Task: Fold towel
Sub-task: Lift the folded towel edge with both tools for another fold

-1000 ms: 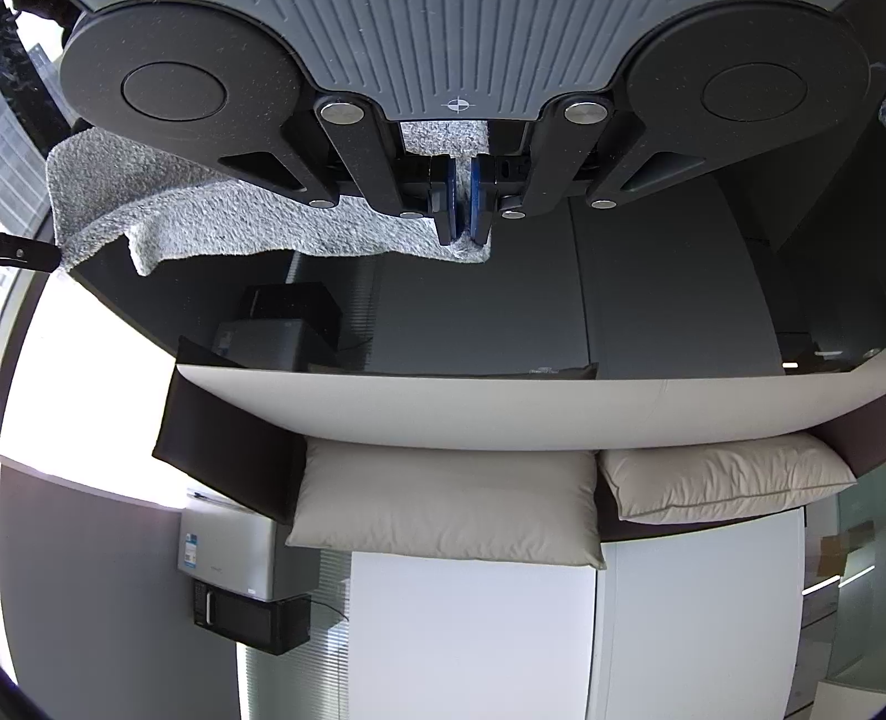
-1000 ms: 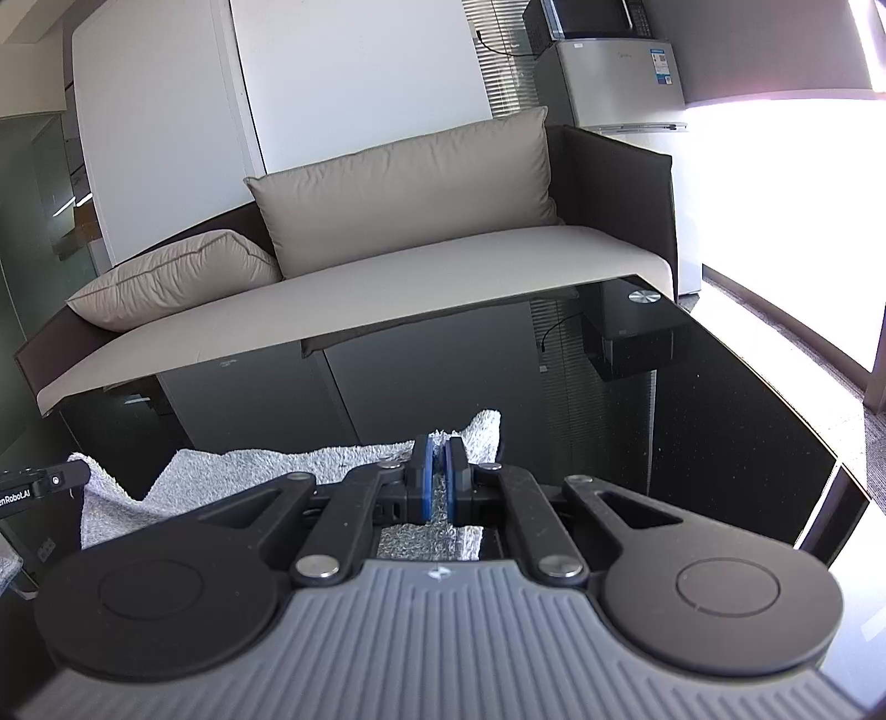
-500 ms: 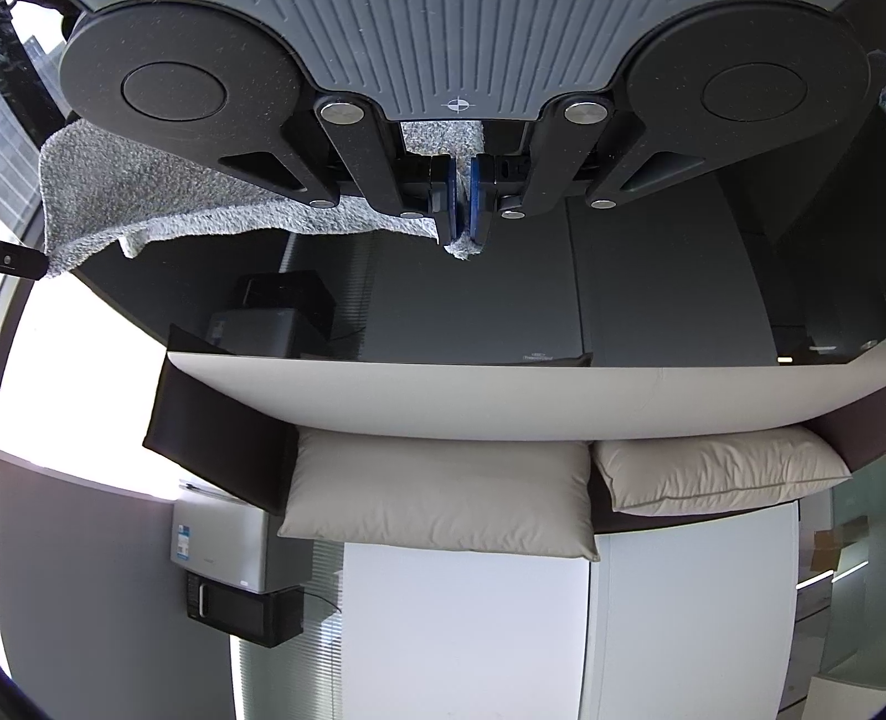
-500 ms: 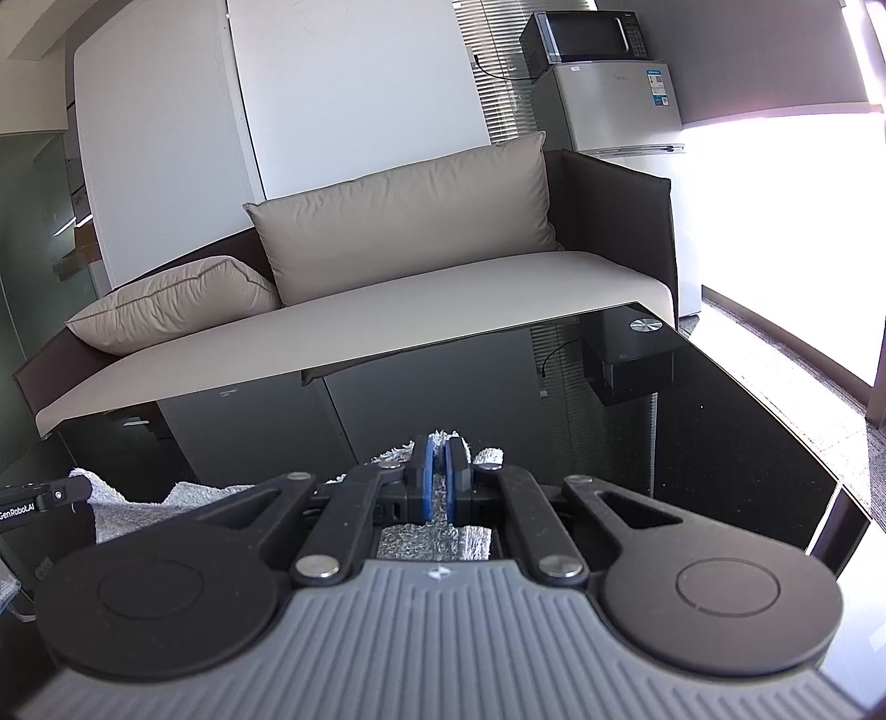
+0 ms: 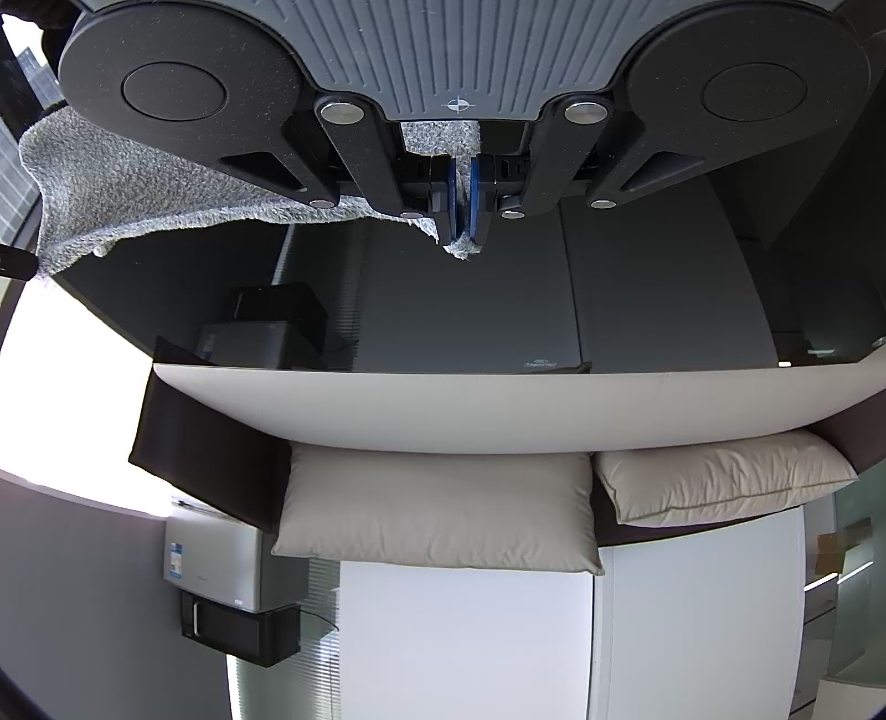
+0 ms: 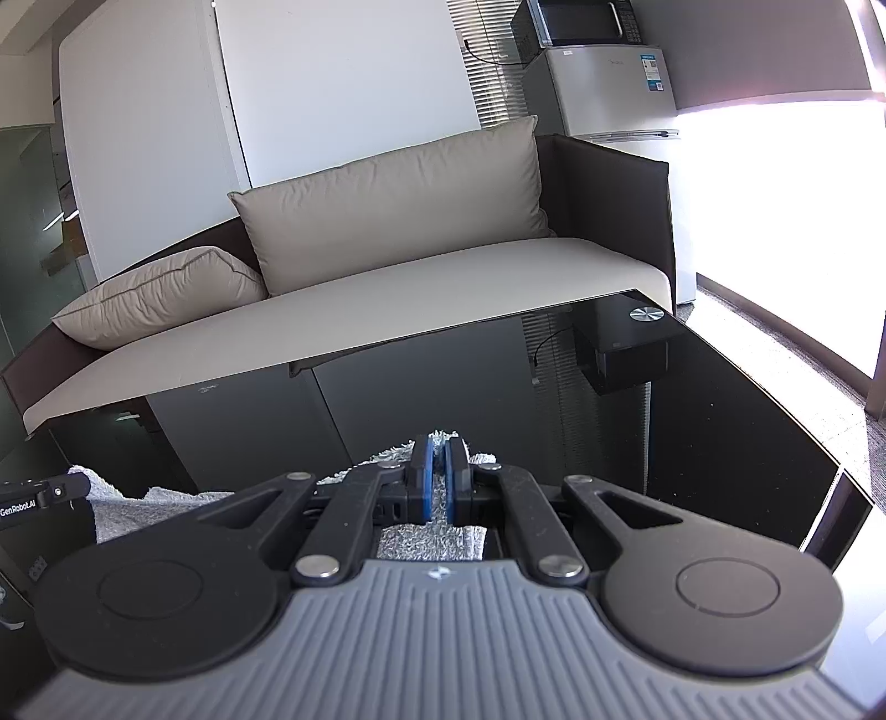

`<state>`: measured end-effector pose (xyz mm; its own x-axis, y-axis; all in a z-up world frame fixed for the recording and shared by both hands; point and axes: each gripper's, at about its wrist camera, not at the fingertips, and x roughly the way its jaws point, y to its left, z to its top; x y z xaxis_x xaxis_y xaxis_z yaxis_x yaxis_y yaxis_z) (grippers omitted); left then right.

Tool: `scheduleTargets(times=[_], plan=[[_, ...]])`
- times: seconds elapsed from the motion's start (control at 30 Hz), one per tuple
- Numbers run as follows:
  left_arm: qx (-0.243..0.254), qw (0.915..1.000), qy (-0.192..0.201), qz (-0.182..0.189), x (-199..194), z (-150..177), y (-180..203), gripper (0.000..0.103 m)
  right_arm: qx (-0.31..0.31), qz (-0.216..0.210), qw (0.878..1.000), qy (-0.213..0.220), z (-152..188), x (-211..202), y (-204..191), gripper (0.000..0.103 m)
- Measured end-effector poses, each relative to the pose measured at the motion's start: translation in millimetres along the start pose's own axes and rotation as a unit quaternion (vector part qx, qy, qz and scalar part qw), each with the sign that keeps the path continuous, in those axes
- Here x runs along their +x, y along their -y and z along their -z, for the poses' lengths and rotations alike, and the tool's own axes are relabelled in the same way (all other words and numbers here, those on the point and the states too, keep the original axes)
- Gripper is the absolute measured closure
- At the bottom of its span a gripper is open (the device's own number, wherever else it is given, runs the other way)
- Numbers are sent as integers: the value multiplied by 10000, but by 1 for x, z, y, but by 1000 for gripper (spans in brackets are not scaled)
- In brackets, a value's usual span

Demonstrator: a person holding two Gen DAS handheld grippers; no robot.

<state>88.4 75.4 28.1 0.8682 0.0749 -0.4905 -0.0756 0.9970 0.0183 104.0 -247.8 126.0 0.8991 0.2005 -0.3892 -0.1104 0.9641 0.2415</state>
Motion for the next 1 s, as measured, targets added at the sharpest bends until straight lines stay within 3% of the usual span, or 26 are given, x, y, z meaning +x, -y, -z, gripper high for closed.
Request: scheduleTargets(times=[0.9,1.0], plan=[[33,9996,-272,-37,42,-2,-3,98,-44,195,9989,-417,5,48,0,99],[13,9995,-290,-76,45,0,-5,95,-31,233,9987,-447,5,53,1,99]])
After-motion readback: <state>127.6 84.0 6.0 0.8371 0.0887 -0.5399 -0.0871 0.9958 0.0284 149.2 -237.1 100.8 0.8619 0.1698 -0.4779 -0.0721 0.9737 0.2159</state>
